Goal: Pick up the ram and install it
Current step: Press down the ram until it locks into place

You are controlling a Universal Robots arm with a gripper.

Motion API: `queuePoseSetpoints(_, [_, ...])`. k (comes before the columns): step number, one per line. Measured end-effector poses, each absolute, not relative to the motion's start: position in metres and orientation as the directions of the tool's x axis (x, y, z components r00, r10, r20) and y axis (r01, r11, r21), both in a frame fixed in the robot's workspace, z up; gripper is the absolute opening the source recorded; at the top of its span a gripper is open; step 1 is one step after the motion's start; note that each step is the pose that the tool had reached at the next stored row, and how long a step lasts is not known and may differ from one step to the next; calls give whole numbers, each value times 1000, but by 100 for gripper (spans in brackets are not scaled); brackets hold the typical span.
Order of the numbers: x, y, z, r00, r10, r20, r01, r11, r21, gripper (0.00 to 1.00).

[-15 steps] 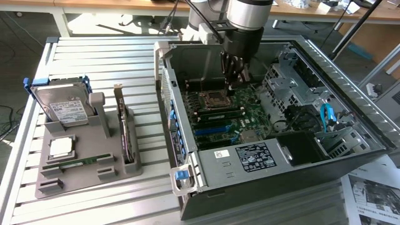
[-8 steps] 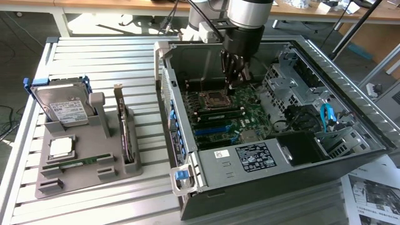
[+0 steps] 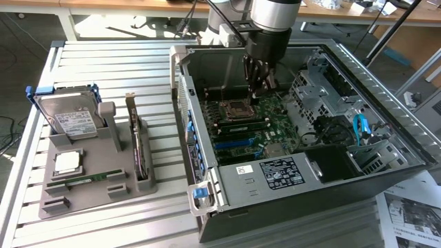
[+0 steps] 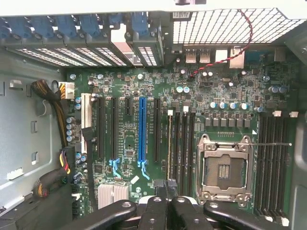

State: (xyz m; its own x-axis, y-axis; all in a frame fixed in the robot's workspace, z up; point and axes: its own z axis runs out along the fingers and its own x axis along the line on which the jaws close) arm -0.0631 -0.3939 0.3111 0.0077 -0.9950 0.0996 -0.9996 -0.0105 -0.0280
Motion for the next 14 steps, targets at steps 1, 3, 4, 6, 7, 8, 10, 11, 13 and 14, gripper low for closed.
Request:
queuePoseSetpoints(1, [-63,-394,311,-9,-995,100,-1000,6,-28,11])
queuePoseSetpoints(3, [-63,-394,311,-47,-994,100,-999,44,-28,11])
queuePoseSetpoints(4, [-63,-394,311,-64,-993,100,-998,62,-28,11])
queuePoseSetpoints(6, [-63,-394,311,-119,-988,100,-993,117,-28,11])
queuePoseSetpoints(7, [-63,-394,311,-142,-985,100,-990,139,-28,11])
queuePoseSetpoints(8, [-63,-394,311,-159,-982,100,-987,157,-28,11])
queuePoseSetpoints(10, [-63,-394,311,-196,-975,100,-980,195,-28,11])
queuePoseSetpoints(11, [-63,-394,311,-214,-972,100,-977,212,-28,11])
queuePoseSetpoints(13, [-63,-394,311,-249,-963,100,-969,247,-28,11])
queuePoseSetpoints(14, [-63,-394,311,-267,-958,100,-964,266,-28,11])
